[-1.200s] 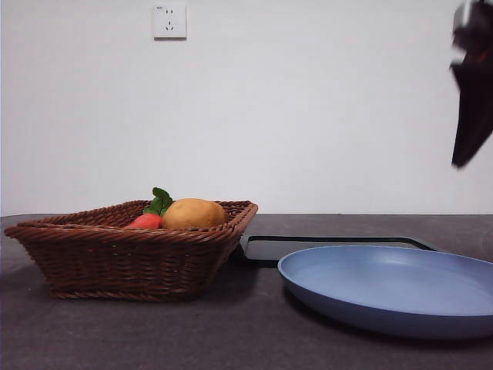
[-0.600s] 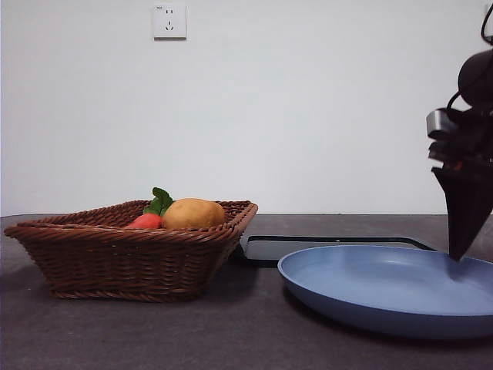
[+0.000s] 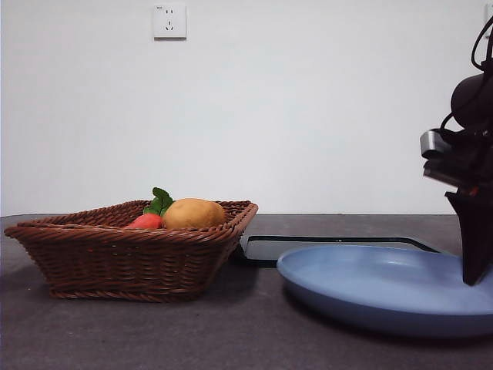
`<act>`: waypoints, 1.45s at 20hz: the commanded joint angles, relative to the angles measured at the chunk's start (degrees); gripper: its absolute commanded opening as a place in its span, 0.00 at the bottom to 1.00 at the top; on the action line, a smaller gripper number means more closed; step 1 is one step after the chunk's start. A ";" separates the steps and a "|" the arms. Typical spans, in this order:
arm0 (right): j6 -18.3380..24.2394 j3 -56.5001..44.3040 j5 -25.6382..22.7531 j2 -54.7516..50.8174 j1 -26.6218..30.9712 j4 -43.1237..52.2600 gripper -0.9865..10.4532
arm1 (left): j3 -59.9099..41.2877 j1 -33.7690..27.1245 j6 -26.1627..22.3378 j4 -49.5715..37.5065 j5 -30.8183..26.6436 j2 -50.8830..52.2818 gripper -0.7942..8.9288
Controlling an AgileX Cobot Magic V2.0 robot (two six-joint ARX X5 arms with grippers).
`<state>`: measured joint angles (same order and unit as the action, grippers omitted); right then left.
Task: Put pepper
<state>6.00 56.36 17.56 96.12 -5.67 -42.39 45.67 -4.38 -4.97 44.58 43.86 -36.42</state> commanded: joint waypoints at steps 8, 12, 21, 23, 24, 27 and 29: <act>-3.02 0.61 1.95 -8.39 0.02 -2.08 0.09 | 1.84 4.20 -0.59 -0.76 -3.98 -1.99 0.43; -4.33 2.38 1.84 -18.69 0.09 -4.85 0.09 | 3.50 9.09 -0.57 -1.25 -7.39 -8.63 0.43; -8.04 9.20 2.03 -32.28 0.07 -7.93 0.09 | 17.16 26.49 0.26 -2.93 -28.85 -33.86 0.43; -8.11 9.84 2.03 -33.35 0.07 -8.13 0.09 | 20.59 29.55 0.26 -2.71 -31.65 -40.46 0.43; -8.11 9.86 2.03 -33.81 0.07 -8.17 0.09 | 22.23 30.91 0.26 -2.62 -33.44 -44.06 0.43; -8.09 9.86 2.03 -33.99 0.07 -8.76 0.09 | 25.00 33.38 0.24 -2.27 -38.29 -52.26 0.43; -8.02 9.86 2.03 -33.99 0.07 -9.11 0.09 | 25.09 34.10 0.24 -2.58 -39.89 -56.17 0.43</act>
<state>-1.30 65.04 19.31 61.89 -5.52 -52.18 69.95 29.32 -4.84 42.19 3.97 -92.03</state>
